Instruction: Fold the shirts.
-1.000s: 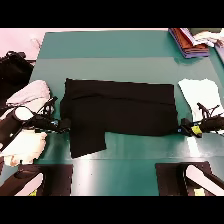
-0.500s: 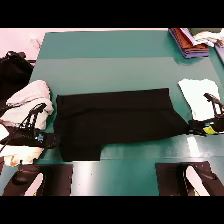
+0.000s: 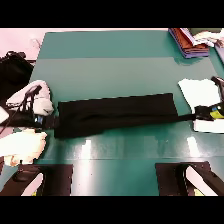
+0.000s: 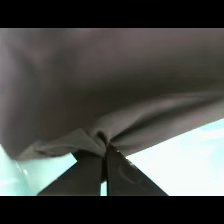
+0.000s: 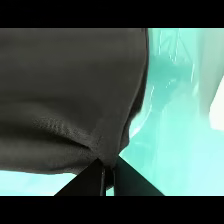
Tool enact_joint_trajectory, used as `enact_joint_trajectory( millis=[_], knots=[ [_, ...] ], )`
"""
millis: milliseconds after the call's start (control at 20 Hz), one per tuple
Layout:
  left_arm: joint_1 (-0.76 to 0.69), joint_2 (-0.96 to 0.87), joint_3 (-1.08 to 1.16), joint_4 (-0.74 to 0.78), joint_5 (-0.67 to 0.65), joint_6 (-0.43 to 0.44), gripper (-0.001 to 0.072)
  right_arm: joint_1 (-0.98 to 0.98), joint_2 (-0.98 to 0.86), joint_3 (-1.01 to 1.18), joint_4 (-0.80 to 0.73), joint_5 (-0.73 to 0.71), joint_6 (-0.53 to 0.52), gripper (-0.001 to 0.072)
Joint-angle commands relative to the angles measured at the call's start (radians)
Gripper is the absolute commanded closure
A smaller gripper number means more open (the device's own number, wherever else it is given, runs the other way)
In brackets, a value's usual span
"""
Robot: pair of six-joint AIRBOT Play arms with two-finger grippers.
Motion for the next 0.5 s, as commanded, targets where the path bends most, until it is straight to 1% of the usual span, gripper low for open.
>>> enact_joint_trajectory(
  millis=[0,150,250,300,350,400,450],
  knots=[
    [0.001,-0.209,0.136,0.026,0.124,0.052,0.0687,0.08,-0.195,0.122,-0.003,-0.058,0.005,0.0691],
    [0.001,-0.36,0.193,0.026,0.217,0.051,0.0685,0.127,-0.343,0.219,0.001,-0.084,0.02,0.0689],
    [0.001,-0.416,0.209,0.026,0.278,0.049,0.0683,0.119,-0.418,0.27,0.081,-0.098,0.016,0.0687],
    [0.001,-0.426,0.213,0.026,0.299,0.043,0.0553,0.103,-0.447,0.291,0.14,-0.105,-0.003,0.0611],
    [0.001,-0.426,0.216,0.026,0.317,0.023,0.0243,0.077,-0.475,0.311,0.211,-0.105,-0.03,0.0487],
    [0.001,-0.425,0.224,0.027,0.317,0.005,0.0127,0.053,-0.495,0.325,0.264,-0.099,-0.052,0.0412],
    [0.001,-0.423,0.232,0.027,0.304,0.006,0.0126,0.021,-0.51,0.328,0.298,-0.093,-0.078,0.0356]
  ],
)
